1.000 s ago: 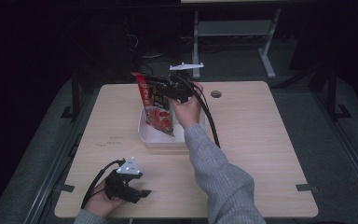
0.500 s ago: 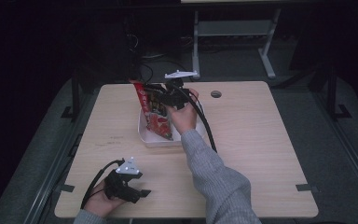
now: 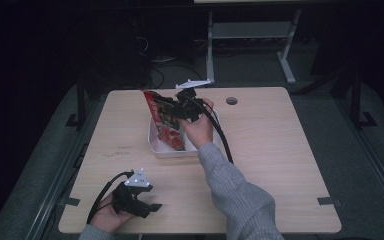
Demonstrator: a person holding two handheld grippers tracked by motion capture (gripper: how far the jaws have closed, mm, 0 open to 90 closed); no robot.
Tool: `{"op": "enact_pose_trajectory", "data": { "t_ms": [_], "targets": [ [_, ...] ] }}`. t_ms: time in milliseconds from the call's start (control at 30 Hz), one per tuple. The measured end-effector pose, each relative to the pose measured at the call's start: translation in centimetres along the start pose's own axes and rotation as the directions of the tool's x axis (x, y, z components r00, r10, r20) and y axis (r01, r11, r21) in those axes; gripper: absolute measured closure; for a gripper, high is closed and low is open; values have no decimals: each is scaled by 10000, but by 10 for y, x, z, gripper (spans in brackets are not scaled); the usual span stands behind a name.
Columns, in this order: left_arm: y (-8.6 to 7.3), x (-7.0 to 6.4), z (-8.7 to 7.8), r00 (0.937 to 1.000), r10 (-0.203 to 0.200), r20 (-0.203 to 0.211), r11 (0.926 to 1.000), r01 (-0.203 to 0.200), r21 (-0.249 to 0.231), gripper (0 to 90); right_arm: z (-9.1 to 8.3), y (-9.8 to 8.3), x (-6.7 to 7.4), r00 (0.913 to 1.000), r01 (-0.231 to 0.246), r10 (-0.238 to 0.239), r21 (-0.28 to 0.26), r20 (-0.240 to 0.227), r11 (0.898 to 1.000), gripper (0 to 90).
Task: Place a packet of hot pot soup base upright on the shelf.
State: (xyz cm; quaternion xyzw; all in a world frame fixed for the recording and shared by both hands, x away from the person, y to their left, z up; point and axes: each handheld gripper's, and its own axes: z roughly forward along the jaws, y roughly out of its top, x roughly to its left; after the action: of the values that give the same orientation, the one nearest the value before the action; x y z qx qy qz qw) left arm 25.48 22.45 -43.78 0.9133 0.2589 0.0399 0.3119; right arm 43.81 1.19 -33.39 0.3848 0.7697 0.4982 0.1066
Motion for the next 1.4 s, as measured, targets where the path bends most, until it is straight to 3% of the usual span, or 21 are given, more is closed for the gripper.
{"op": "enact_pose_trajectory", "data": {
  "t_ms": [567,767,1067,1400],
  "targets": [
    [0,-1,1,10000,18,29,10000,-18,6,273,-9,-10,-6,9997,251,-250,469,-32,9986,657],
    [0,-1,1,10000,20,26,10000,-20,27,272,-10,-10,-8,9999,129,-124,547,-101,9984,639],
    [1,-2,2,10000,44,1,10000,-44,36,270,-17,-8,-14,9977,-171,194,363,-643,9992,538],
    [1,-2,2,10000,36,-28,10000,-36,26,265,-25,-11,-20,9950,-161,223,645,-973,9978,485]
  ]
}}
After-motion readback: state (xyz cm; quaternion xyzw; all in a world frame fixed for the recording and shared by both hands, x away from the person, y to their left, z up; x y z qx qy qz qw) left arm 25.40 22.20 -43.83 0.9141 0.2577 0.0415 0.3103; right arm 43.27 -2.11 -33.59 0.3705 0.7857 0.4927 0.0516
